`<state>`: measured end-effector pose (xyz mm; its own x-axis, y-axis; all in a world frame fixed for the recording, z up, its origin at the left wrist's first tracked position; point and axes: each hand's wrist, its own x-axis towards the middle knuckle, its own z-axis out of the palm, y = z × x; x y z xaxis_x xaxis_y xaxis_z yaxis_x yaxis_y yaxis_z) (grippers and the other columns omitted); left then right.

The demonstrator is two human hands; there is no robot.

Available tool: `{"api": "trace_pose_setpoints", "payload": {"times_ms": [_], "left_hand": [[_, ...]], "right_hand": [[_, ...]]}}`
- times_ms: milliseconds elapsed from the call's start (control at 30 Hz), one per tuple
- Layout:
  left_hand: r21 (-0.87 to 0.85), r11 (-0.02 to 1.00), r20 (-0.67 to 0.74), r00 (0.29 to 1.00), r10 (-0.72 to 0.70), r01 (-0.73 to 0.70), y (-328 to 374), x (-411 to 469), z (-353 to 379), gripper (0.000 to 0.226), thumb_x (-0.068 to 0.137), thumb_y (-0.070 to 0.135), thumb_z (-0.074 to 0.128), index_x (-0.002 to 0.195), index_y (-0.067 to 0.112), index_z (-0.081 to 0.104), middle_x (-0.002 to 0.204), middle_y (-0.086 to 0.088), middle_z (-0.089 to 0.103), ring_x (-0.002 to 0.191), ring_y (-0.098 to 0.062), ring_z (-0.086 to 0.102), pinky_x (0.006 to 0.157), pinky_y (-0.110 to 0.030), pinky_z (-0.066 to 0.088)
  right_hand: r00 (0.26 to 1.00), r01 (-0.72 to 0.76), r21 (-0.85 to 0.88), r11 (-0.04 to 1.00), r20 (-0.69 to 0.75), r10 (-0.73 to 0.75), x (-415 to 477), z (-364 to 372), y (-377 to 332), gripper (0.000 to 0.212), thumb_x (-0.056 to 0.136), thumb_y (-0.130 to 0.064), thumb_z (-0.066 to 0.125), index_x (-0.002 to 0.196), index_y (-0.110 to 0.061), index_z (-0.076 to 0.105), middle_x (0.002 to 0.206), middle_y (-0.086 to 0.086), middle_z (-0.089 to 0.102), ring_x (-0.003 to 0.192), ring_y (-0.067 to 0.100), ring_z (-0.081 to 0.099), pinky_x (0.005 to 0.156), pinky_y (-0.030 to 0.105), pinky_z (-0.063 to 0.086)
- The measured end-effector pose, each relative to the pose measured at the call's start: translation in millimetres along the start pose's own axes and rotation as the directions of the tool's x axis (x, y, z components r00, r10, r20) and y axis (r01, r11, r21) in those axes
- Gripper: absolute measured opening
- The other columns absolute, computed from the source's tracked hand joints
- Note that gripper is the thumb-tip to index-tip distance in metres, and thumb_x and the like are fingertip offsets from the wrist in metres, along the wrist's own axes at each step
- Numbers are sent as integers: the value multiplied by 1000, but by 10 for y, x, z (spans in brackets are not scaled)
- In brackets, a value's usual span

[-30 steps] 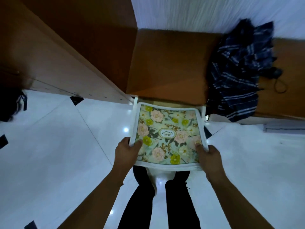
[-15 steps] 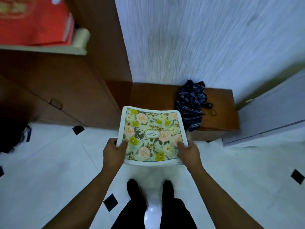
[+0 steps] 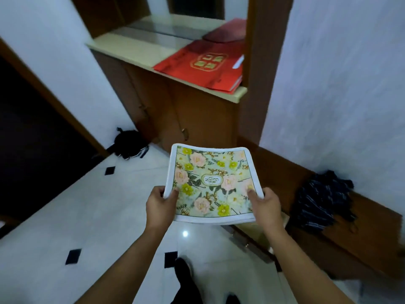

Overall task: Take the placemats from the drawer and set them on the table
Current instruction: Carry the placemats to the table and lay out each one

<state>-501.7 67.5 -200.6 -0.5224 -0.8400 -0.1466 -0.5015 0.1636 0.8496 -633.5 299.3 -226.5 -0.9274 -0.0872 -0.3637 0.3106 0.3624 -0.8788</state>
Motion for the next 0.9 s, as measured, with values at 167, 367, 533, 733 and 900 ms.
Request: {"api": "trace_pose_setpoints", "payload": {"times_ms": [167,367,533,733,900], "left_hand": [[-75,995,-222,972,-80,64,-276,-170,-919,21,89,39,66,94,20,59,87,2,68,77,-15,67,61,-32,54],[-141,980,-467,863,-191,141,-702,-498,-2073,20,90,37,64,95,18,58,85,3,68,72,-12,67,53,-26,50],[-201,959,-626,726,-283,201,-1283,-908,-3090,18,89,37,64,93,20,59,84,5,68,71,-9,65,51,-24,46],[-285,937,-761,547,-348,200,-2083,-1556,-4416,18,89,31,68,94,15,60,85,5,67,71,-6,63,53,-23,43],[-318,926,-833,406,-376,204,-2688,-2147,-5462,18,89,32,67,93,16,60,86,7,67,74,-6,64,55,-23,44]], "right_hand": [[963,164,-65,984,227,-146,-341,685,-420,24,87,-40,67,84,-17,61,81,2,70,70,18,69,58,39,59],[821,331,-19,944,499,-278,-1045,1661,-845,15,91,-27,65,86,-13,62,79,0,68,61,9,62,41,14,41],[684,434,-27,900,660,-310,-1860,2630,-951,25,90,-35,64,86,-10,60,79,5,67,62,15,63,45,23,42],[517,502,34,864,789,-332,-3218,3783,-859,30,86,-38,68,77,-11,57,71,3,64,57,18,60,51,29,45],[380,541,89,836,861,-338,-4422,4616,-710,30,85,-38,68,79,-11,58,73,4,65,59,19,61,53,31,46]]}}
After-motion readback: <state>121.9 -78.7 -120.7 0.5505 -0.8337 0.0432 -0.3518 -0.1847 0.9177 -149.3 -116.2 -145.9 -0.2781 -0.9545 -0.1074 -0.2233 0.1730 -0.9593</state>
